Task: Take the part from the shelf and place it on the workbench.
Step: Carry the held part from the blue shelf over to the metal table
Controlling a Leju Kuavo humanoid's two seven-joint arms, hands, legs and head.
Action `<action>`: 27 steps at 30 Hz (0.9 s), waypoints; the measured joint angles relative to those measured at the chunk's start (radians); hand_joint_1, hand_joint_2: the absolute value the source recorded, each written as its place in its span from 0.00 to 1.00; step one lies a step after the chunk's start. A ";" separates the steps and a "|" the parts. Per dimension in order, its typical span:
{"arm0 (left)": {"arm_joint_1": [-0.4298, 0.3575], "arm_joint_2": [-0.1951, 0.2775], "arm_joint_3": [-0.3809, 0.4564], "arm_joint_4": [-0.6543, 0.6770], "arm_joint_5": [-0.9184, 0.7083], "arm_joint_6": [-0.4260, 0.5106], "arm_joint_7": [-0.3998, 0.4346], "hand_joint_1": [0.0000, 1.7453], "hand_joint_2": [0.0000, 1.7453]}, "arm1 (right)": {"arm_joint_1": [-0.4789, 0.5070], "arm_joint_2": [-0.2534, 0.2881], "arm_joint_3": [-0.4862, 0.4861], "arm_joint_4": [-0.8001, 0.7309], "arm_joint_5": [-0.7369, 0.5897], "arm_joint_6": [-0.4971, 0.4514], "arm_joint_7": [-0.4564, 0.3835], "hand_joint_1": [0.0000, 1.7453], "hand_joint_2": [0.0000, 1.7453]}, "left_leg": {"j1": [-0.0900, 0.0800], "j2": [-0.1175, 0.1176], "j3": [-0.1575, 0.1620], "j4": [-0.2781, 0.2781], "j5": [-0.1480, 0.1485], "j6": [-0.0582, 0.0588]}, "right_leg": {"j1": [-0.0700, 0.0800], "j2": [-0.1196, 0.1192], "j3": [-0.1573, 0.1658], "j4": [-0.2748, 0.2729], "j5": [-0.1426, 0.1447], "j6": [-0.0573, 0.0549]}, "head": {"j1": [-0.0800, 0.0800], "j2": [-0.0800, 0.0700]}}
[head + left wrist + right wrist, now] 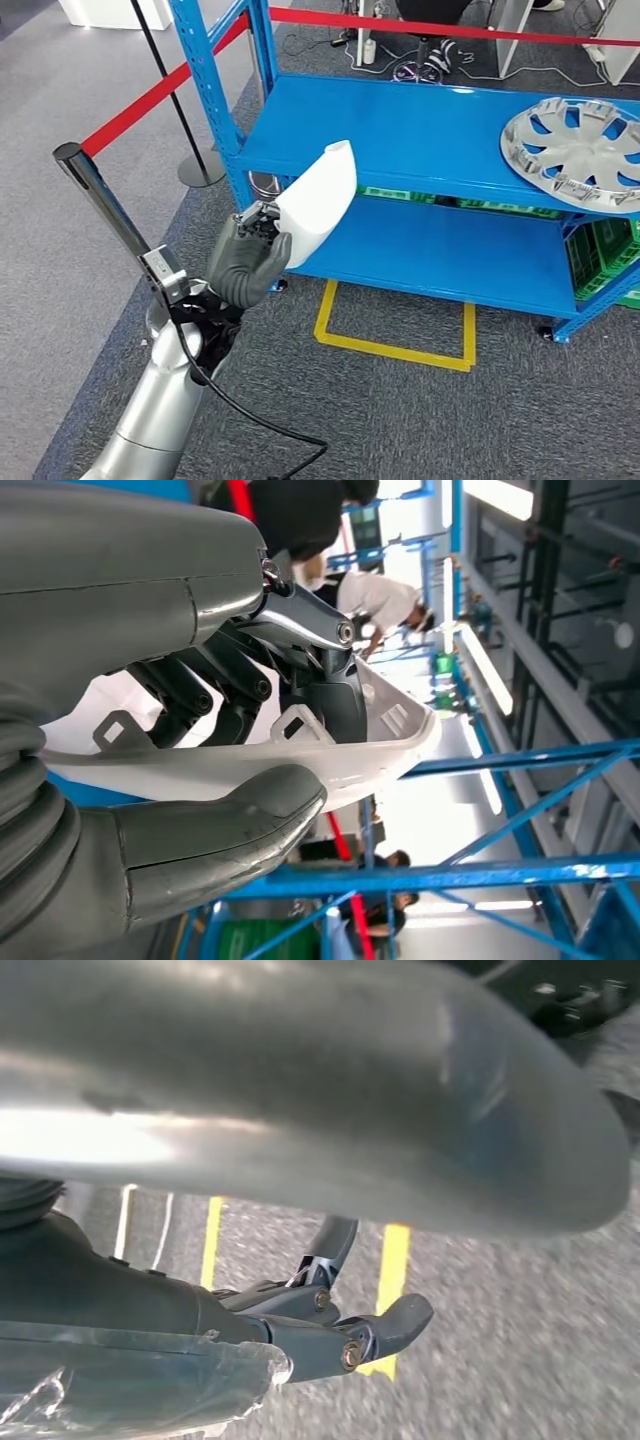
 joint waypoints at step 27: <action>0.009 0.007 -0.043 0.119 0.031 0.024 -0.021 1.00 1.00 | 0.001 0.010 -0.033 -0.002 0.000 0.047 -0.057 0.00 0.00 | 0.003 0.003 0.050 -0.190 0.149 0.004 | -0.016 0.008 0.017 0.050 -0.049 0.037 | 0.004 0.000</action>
